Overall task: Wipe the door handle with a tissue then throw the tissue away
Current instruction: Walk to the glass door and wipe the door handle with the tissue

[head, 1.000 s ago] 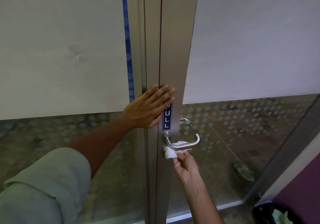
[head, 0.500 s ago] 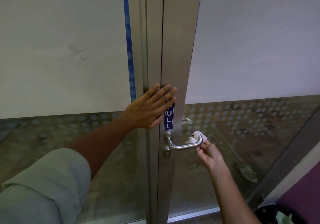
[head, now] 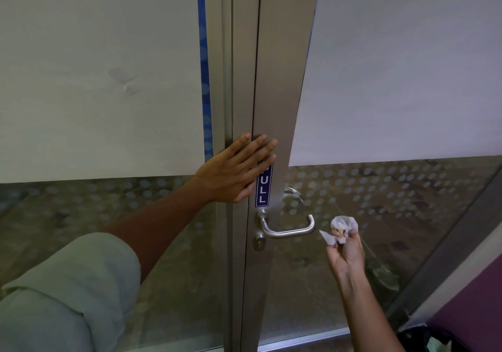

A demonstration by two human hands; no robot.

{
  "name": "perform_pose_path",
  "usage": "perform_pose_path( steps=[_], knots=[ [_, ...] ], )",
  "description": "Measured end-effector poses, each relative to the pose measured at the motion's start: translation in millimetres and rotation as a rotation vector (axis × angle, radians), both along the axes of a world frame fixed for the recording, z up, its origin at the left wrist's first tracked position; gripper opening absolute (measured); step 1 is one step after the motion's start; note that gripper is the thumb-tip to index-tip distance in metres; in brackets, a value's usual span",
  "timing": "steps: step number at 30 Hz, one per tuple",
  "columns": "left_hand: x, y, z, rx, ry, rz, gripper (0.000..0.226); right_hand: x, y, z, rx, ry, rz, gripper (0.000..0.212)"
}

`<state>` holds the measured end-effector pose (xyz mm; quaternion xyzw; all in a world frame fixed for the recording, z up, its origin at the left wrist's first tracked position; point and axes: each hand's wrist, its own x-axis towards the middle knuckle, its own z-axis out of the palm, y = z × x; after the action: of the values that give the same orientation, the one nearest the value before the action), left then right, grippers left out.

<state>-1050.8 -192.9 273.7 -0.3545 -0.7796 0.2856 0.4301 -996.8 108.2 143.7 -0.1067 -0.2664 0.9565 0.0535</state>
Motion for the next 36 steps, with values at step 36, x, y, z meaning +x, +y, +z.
perform_pose_path(
  steps=[36],
  knots=[
    [5,1,3,-0.019,0.004,0.011,0.074,7,-122,-8,2.441,0.419,-0.473,0.010]
  ],
)
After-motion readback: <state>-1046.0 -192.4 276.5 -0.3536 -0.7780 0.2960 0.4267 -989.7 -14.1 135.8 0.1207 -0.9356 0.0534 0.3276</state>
